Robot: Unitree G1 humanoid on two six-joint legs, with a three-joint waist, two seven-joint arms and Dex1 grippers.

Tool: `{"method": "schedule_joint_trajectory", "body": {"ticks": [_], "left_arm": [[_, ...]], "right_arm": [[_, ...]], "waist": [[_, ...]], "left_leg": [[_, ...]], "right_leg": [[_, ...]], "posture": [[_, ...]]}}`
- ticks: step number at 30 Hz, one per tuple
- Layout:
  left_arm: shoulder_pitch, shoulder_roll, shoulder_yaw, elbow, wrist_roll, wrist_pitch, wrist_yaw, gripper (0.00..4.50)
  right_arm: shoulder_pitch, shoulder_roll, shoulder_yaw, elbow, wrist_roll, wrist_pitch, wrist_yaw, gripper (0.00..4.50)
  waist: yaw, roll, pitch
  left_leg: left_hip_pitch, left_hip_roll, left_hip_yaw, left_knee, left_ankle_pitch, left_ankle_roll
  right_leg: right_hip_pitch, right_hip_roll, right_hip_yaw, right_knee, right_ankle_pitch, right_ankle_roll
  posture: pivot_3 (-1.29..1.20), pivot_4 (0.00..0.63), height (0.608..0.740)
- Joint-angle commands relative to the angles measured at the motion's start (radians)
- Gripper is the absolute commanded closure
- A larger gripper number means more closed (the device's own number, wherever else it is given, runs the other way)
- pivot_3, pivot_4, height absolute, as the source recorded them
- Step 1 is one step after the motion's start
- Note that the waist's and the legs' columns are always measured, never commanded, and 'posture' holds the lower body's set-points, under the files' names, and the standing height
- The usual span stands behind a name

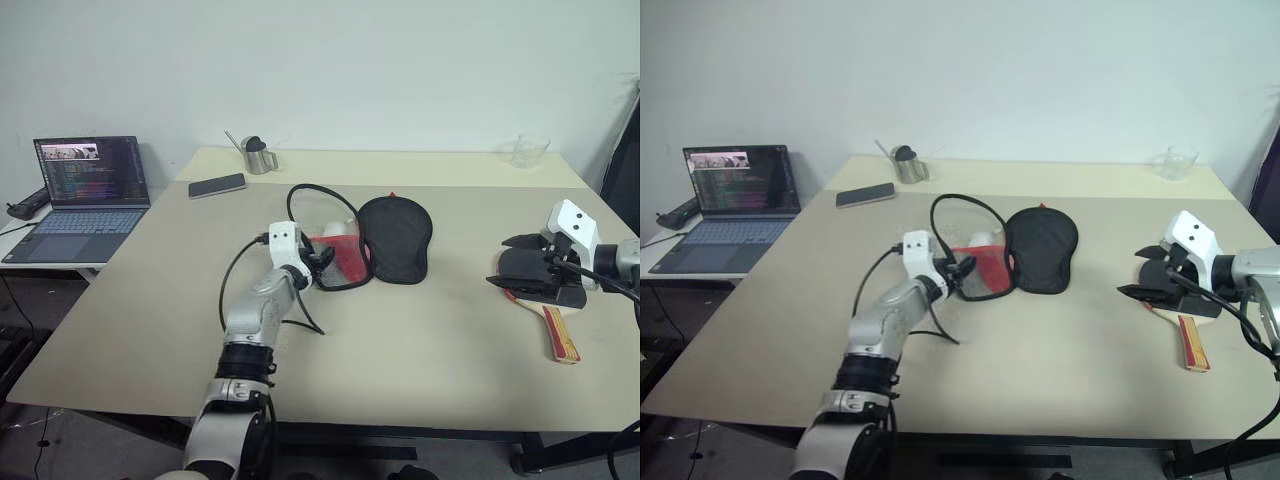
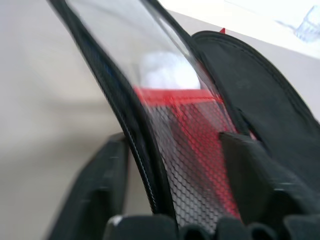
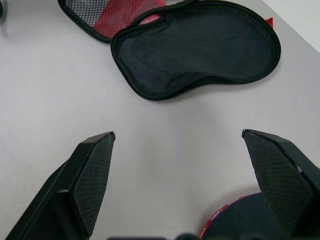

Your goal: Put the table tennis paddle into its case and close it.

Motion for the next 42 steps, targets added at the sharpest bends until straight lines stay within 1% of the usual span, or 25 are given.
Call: {"method": "schedule_joint_trajectory", "body": {"ticks": [1, 2, 5, 6, 8, 10, 12, 15, 17, 20, 23, 25, 28, 32, 37, 42], "left_arm": [[-0.041, 0.103, -0.054, -0.066, 0.004, -0.034, -0.183, 0.02], [-0.037, 0.132, -0.077, -0.086, 0.0, -0.032, -0.243, 0.02], [0.039, 0.317, -0.189, -0.277, -0.054, -0.005, -0.575, 0.02], [0.06, 0.359, -0.209, -0.323, -0.066, -0.005, -0.64, 0.02], [0.079, 0.421, -0.22, -0.369, -0.086, 0.013, -0.712, 0.02], [0.09, 0.508, -0.232, -0.406, -0.102, 0.003, -0.835, 0.02], [0.071, 0.545, -0.235, -0.398, -0.103, -0.015, -0.891, 0.02], [0.029, 0.54, -0.221, -0.331, -0.088, -0.04, -0.892, 0.02], [0.023, 0.533, -0.231, -0.303, -0.069, -0.066, -0.891, 0.02], [0.004, 0.495, -0.234, -0.287, -0.07, -0.059, -0.866, 0.02], [-0.005, 0.471, -0.255, -0.282, -0.057, -0.08, -0.881, 0.02], [-0.019, 0.46, -0.261, -0.257, -0.041, -0.092, -0.882, 0.02], [-0.042, 0.448, -0.263, -0.243, -0.037, -0.092, -0.882, 0.02], [-0.041, 0.451, -0.254, -0.246, -0.035, -0.095, -0.888, 0.02], [-0.019, 0.456, -0.25, -0.265, -0.037, -0.09, -0.89, 0.02], [-0.026, 0.448, -0.256, -0.244, -0.03, -0.102, -0.891, 0.02]], "right_arm": [[0.001, -0.024, -0.023, -0.021, -0.009, 0.038, -0.035, 0.0], [0.005, -0.025, -0.023, -0.02, -0.018, 0.052, -0.051, 0.0], [0.035, -0.033, -0.046, -0.02, -0.058, 0.172, -0.173, 0.0], [0.051, -0.039, -0.059, -0.024, -0.068, 0.221, -0.21, 0.0], [0.07, -0.045, -0.083, -0.033, -0.066, 0.303, -0.255, 0.0], [0.107, -0.016, -0.154, -0.081, -0.059, 0.469, -0.354, 0.0], [0.151, 0.022, -0.217, -0.147, -0.051, 0.587, -0.428, 0.0], [0.199, 0.101, -0.272, -0.276, -0.046, 0.732, -0.528, 0.0], [0.211, 0.187, -0.319, -0.345, -0.037, 0.828, -0.594, 0.0], [0.248, 0.263, -0.32, -0.417, -0.035, 0.892, -0.657, 0.0], [0.255, 0.349, -0.325, -0.426, -0.043, 0.91, -0.73, 0.0], [0.254, 0.386, -0.31, -0.423, -0.045, 0.905, -0.763, 0.0], [0.249, 0.411, -0.295, -0.396, -0.059, 0.882, -0.809, 0.0], [0.256, 0.413, -0.318, -0.382, -0.063, 0.865, -0.847, 0.0], [0.263, 0.391, -0.336, -0.43, -0.056, 0.828, -0.857, 0.0], [0.264, 0.377, -0.377, -0.481, -0.06, 0.853, -0.892, 0.0]], "waist": [[0.0, 0.0, 0.0], [0.0, 0.0, 0.0], [-0.002, 0.0, 0.0], [-0.002, 0.001, 0.0], [-0.002, 0.002, -0.001], [-0.001, 0.001, -0.001], [0.0, 0.002, -0.001], [0.002, 0.002, -0.001], [0.0, 0.001, -0.001], [-0.004, 0.002, -0.001], [-0.008, 0.001, -0.001], [-0.01, 0.0, -0.002], [-0.015, 0.0, -0.002], [-0.013, 0.0, -0.002], [-0.01, -0.001, -0.002], [-0.013, -0.001, -0.002]], "left_leg": [[0.0, 0.0, 0.0, 0.0, 0.0, 0.0], [0.0, 0.0, 0.0, 0.0, 0.0, 0.0], [-0.001, 0.0, 0.0, 0.0, 0.0, 0.0], [-0.001, 0.0, 0.0, -0.001, 0.0, 0.0], [-0.001, 0.0, -0.001, -0.002, 0.0, 0.0], [-0.001, 0.0, -0.001, -0.001, 0.0, 0.0], [-0.001, 0.0, -0.001, -0.001, 0.0, 0.0], [0.0, 0.001, -0.002, -0.001, 0.0, 0.0], [0.0, 0.001, -0.002, -0.001, 0.0, 0.001], [0.001, 0.0, -0.001, -0.001, 0.0, 0.001], [0.001, 0.0, -0.002, -0.001, 0.0, 0.001], [0.001, 0.001, -0.002, -0.001, 0.0, 0.001], [0.003, 0.001, -0.001, -0.001, 0.0, 0.001], [0.004, 0.0, -0.002, -0.001, 0.0, 0.001], [0.004, 0.0, -0.002, -0.001, 0.0, 0.001], [0.004, 0.0, -0.002, -0.001, 0.0, 0.001]], "right_leg": [[0.0, 0.0, 0.0, 0.0, 0.0, 0.0], [0.0, 0.0, 0.0, 0.0, 0.0, 0.0], [0.0, 0.0, 0.0, -0.001, 0.0, 0.0], [0.0, 0.0, 0.0, -0.001, 0.0, 0.0], [-0.001, 0.0, 0.0, -0.003, 0.0, -0.001], [0.0, 0.0, 0.0, -0.003, 0.0, -0.001], [0.0, 0.0, 0.0, -0.002, 0.0, -0.001], [0.001, 0.0, 0.0, -0.002, 0.0, -0.001], [0.002, 0.0, 0.0, -0.002, 0.001, -0.001], [0.002, 0.001, 0.001, -0.001, 0.0, -0.001], [0.002, 0.001, 0.0, -0.001, 0.001, -0.001], [0.002, 0.001, 0.0, -0.001, 0.001, -0.001], [0.004, 0.002, 0.001, -0.001, 0.001, -0.001], [0.004, 0.002, 0.0, -0.001, 0.001, -0.001], [0.004, 0.002, 0.0, -0.001, 0.001, -0.001], [0.004, 0.002, 0.001, -0.001, 0.001, -0.001]], "posture": [[0.0, 0.15, 0.74], [0.0, 0.15, 0.74], [0.0, 0.15, 0.74], [0.0, 0.15, 0.74], [0.0, 0.15, 0.74], [0.0, 0.15, 0.74], [0.0, 0.15, 0.74], [0.0, 0.15, 0.74], [0.0, 0.15, 0.74], [0.0, 0.15, 0.74], [0.0, 0.15, 0.74], [0.0, 0.15, 0.74], [0.0, 0.15, 0.74], [0.0, 0.15, 0.74], [0.0, 0.15, 0.74], [0.0, 0.15, 0.74]]}}
